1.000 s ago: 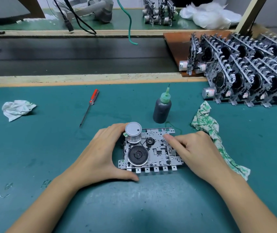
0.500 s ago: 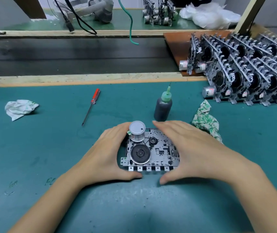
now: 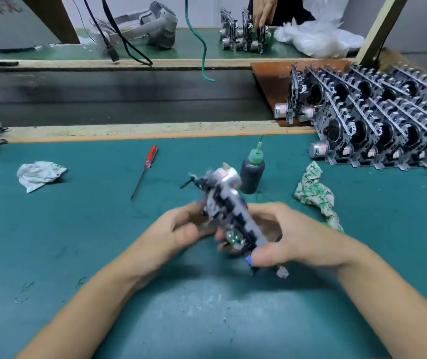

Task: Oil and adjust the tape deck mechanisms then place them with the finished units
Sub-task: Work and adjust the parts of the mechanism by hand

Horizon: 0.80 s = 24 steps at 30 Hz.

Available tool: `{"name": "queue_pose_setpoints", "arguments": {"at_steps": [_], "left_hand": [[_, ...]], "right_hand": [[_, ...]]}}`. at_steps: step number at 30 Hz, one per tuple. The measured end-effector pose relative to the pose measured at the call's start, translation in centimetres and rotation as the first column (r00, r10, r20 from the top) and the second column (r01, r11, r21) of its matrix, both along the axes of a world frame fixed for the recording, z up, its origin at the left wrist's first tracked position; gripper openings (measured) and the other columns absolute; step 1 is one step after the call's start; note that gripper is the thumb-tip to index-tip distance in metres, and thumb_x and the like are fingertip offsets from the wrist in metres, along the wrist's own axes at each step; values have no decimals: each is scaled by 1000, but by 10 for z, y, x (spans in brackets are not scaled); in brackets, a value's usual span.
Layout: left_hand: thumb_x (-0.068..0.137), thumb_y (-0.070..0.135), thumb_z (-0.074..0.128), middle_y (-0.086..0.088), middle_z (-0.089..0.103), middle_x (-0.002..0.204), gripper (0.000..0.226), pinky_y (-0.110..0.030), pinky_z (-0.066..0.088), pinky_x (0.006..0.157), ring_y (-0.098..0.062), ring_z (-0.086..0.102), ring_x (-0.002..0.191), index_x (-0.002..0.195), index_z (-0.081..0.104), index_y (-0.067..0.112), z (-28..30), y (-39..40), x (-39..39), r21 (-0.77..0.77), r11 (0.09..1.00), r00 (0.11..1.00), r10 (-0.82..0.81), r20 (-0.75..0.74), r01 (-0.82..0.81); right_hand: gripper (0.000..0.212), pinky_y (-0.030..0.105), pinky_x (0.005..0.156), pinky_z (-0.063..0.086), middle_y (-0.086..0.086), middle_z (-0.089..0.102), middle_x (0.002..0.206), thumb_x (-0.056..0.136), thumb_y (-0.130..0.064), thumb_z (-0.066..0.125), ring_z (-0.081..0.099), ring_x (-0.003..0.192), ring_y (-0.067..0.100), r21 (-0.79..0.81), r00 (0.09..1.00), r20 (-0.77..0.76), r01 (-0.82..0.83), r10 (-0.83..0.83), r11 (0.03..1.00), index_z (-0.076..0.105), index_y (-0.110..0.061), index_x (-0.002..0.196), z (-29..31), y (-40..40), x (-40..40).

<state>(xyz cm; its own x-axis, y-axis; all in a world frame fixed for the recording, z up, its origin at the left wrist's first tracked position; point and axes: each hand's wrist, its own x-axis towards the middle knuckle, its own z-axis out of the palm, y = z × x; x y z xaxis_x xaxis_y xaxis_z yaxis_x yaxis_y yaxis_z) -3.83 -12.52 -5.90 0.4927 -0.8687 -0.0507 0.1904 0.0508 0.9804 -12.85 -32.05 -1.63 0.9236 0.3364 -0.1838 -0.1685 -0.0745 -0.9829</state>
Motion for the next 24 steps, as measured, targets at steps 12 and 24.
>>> {"name": "queue_pose_setpoints", "arguments": {"at_steps": [12,24], "left_hand": [[74,65,66,-24,38,145,97,-50,21,115,-35,37,135,141,40,-1,-2,-13,1,-381,924,685,-300,-664,36],[82,68,43,-26,52,133,83,-54,43,100,-39,52,123,124,59,-2,-18,-20,-1,-117,966,621,53,-782,-229]], "right_hand": [[23,7,66,46,-15,66,61,80,-25,70,58,61,-7,52,981,-94,177,-172,983,74,-29,58,-29,20,0],[19,28,71,30,-11,44,89,93,-47,43,44,98,13,-951,953,300,303,-47,66,39,-28,88,-28,-26,4]]}}
